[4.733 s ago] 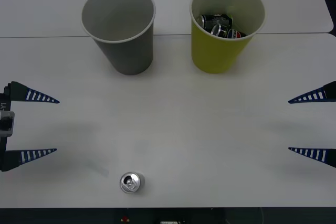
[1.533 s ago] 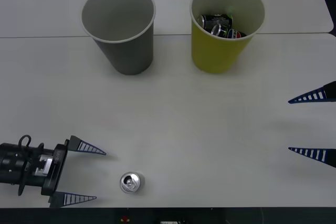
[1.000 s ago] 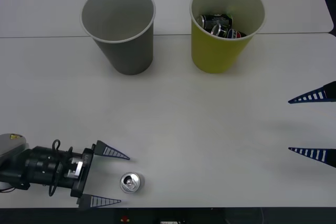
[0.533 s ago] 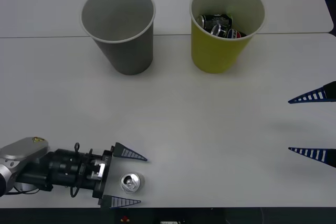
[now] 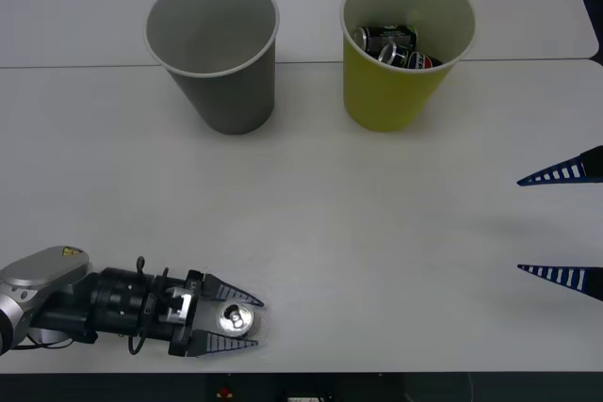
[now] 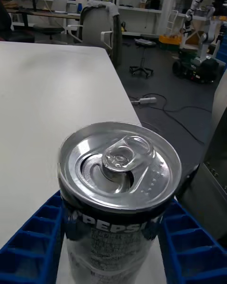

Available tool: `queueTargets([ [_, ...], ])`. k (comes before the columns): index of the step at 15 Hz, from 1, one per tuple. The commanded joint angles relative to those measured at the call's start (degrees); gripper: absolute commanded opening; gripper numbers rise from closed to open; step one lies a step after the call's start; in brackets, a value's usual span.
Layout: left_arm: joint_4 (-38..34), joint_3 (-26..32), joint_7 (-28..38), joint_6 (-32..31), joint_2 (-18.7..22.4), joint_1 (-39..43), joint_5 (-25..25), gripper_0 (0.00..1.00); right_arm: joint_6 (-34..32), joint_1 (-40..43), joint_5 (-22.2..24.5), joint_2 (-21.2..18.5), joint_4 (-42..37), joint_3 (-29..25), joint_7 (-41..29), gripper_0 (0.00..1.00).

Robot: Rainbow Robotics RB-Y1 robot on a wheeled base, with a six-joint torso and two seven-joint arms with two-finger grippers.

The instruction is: Put the can into the green bin and the plastic bottle into the gray bin

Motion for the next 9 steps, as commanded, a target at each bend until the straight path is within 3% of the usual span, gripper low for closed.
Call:
queueTargets([
  [1,0.0,0.0,0.0,0.0,0.0,0.1,-0.1,0.00,0.0,0.0,0.0,0.0,0.0,0.0,0.0,1.00],
  [6,-1.3,0.1,1.1,0.0,0.3,0.1,-0.1,0.00,0.0,0.0,0.0,0.0,0.0,0.0,0.0,1.00],
  [9,-6.7,0.5,5.6,2.5,2.6,0.3,-1.2,0.00,0.0,0.0,0.0,0.0,0.0,0.0,0.0,1.00],
])
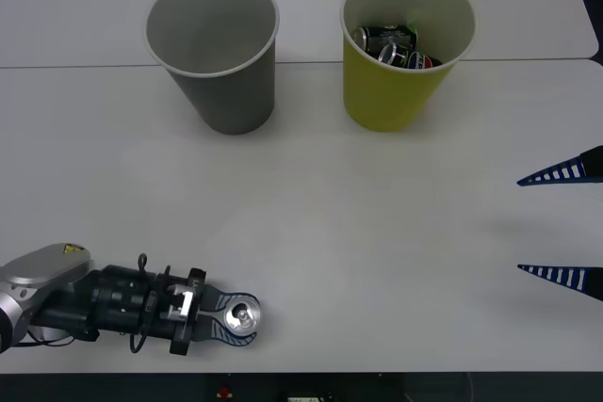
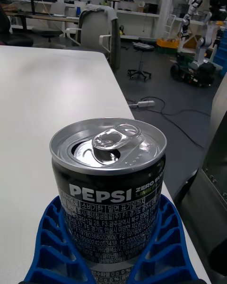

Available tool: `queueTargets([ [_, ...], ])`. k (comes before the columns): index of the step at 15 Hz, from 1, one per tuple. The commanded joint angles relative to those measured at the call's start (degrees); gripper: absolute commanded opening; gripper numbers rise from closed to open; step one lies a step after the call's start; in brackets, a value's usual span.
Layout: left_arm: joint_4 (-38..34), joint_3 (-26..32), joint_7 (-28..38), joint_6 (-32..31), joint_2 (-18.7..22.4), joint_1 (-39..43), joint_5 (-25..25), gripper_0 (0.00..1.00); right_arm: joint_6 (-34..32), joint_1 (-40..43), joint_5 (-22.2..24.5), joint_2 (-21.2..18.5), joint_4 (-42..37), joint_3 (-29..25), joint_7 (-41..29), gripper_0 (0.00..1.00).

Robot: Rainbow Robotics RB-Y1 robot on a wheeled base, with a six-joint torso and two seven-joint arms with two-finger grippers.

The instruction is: Put the can into the green bin and the plastic bottle into the gray bin

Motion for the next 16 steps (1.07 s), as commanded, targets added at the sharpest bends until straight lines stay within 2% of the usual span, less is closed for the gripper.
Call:
queueTargets([
  [1,-6.5,1.1,5.6,3.1,2.8,0.7,-2.4,0.00,0.0,0.0,0.0,0.0,0.0,0.0,0.0,1.00],
  [4,-17.4,10.1,16.3,5.0,6.7,4.8,-11.3,0.00,0.0,0.0,0.0,0.0,0.0,0.0,0.0,1.00],
  [8,-27.6,19.5,31.3,5.0,7.6,9.0,-20.9,0.00,0.0,0.0,0.0,0.0,0.0,0.0,0.0,1.00],
  [13,-42.7,29.6,55.6,6.7,8.2,12.1,-33.1,0.00,0.0,0.0,0.0,0.0,0.0,0.0,0.0,1.00],
  [14,-46.6,31.0,63.0,7.9,8.6,12.3,-36.5,0.00,0.0,0.0,0.0,0.0,0.0,0.0,0.0,1.00],
  [16,-52.1,32.5,73.6,9.7,8.9,12.3,-41.8,0.00,0.0,0.0,0.0,0.0,0.0,0.0,0.0,1.00],
])
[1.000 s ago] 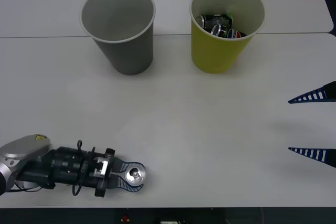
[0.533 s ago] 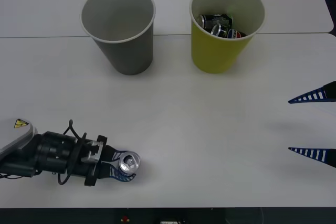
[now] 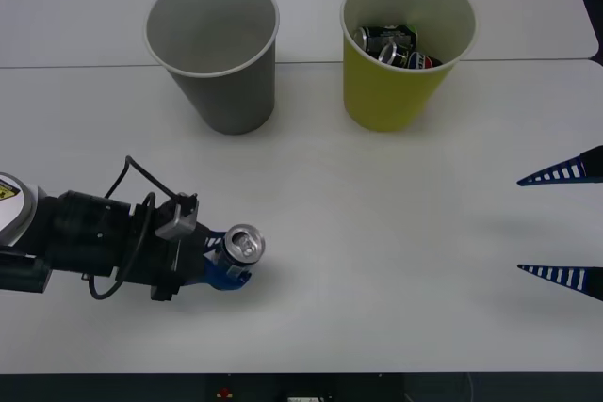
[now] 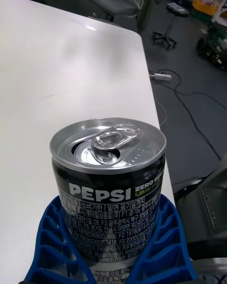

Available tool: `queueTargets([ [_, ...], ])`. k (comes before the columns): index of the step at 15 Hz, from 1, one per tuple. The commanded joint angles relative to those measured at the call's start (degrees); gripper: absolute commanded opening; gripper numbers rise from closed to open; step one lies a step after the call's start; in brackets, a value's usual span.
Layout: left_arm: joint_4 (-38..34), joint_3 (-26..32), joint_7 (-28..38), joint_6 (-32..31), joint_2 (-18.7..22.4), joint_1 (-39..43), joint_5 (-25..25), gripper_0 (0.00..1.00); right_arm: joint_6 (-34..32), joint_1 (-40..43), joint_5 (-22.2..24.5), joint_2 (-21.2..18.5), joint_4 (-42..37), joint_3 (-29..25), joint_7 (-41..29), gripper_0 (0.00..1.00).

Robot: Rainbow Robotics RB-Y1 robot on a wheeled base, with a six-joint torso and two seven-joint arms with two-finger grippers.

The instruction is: Put the can into the green bin and the plastic bottle into the gray bin

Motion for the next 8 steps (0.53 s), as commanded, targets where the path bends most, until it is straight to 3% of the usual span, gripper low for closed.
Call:
queueTargets([
  [1,-7.3,2.3,15.0,2.1,0.2,0.0,-7.2,0.00,0.0,0.0,0.0,0.0,0.0,0.0,0.0,1.00],
  [8,-24.0,5.5,50.4,2.1,0.6,-1.9,-25.1,0.00,0.0,0.0,0.0,0.0,0.0,0.0,0.0,1.00],
])
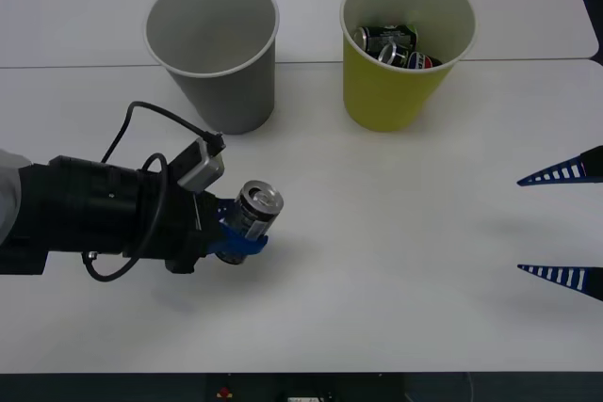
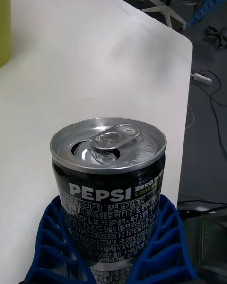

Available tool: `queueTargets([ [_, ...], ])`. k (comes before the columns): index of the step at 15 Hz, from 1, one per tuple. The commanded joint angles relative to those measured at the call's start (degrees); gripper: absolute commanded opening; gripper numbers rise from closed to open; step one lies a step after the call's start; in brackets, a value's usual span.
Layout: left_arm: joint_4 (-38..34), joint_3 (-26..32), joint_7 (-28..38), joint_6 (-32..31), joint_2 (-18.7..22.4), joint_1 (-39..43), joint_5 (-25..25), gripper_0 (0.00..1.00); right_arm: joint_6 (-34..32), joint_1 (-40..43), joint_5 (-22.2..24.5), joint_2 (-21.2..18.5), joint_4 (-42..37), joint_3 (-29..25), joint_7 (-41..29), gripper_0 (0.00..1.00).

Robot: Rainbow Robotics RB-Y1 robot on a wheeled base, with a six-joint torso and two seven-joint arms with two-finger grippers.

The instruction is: Put the can into the green bin and the plastic bottle into the gray bin

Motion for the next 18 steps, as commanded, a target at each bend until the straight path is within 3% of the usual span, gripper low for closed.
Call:
queueTargets([
  [1,-5.2,0.0,11.8,-1.1,0.4,-2.8,-6.5,0.00,0.0,0.0,0.0,0.0,0.0,0.0,0.0,1.00],
  [4,-8.4,0.0,20.0,-6.1,0.3,-8.7,-12.0,0.00,0.0,0.0,0.0,0.0,0.0,0.0,0.0,1.00],
  [7,-7.9,0.0,20.3,-7.7,0.2,-15.2,-12.9,0.00,0.0,0.0,0.0,0.0,0.0,0.0,0.0,1.00],
  [10,-5.4,0.0,23.3,-14.1,-2.7,-24.1,-13.4,0.00,0.0,0.0,0.0,0.0,0.0,0.0,0.0,1.00],
  [14,6.0,-1.5,23.4,-21.0,-9.4,-38.1,-15.1,0.00,0.0,0.0,0.0,0.0,0.0,0.0,0.0,1.00],
  [18,20.2,-10.8,23.5,-17.7,-13.1,-52.2,-19.0,0.00,0.0,0.0,0.0,0.0,0.0,0.0,0.0,1.00],
])
